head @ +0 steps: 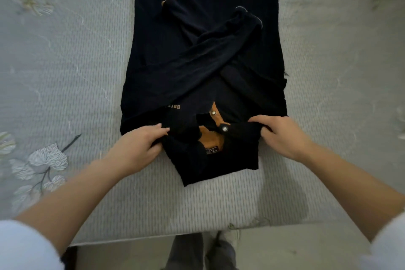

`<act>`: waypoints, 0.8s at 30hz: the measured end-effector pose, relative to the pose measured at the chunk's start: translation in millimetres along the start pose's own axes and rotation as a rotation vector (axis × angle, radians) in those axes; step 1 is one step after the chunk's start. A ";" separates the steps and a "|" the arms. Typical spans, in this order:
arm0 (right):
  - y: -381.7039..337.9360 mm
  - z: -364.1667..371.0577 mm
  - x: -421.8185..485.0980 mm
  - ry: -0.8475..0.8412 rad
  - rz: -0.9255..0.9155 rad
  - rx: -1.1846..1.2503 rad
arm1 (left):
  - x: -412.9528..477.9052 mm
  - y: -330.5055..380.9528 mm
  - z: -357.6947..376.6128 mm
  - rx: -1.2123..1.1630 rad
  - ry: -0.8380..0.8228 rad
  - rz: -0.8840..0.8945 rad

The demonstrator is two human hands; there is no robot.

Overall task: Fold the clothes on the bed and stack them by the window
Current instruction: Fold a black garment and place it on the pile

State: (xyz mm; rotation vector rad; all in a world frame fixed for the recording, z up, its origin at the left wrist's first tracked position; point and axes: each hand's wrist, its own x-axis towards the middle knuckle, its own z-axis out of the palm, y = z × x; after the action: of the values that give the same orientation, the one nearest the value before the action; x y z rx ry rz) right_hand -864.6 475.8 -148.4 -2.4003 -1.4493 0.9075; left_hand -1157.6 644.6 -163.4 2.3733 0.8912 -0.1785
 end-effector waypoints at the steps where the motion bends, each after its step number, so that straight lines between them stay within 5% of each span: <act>1: 0.0 -2.5 -10.0 -0.037 0.008 0.057 | -9.3 5.1 0.5 -0.015 -0.015 -0.023; 7: 6.5 -8.9 -73.3 -0.405 0.063 0.196 | -72.3 48.0 9.2 -0.139 -0.313 -0.045; 13: 10.1 -20.4 -102.4 -0.852 0.169 0.327 | -95.4 62.7 2.9 -0.605 -0.812 -0.195; 19: 2.4 -54.5 -56.3 -0.627 0.245 0.493 | -41.1 52.5 -46.3 -0.787 -0.609 -0.314; 22: -4.7 -78.5 -9.3 -0.524 0.300 0.502 | 7.7 37.9 -61.6 -0.899 -0.373 -0.587; 24: -9.0 -86.5 25.7 -0.376 0.384 0.536 | 41.2 24.6 -79.0 -0.997 -0.340 -0.552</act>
State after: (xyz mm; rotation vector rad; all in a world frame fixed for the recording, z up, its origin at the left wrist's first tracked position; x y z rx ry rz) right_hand -811.4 514.6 -85.9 -2.1856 -0.6888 1.6610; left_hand -1116.6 698.0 -100.2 1.1189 1.0997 -0.2625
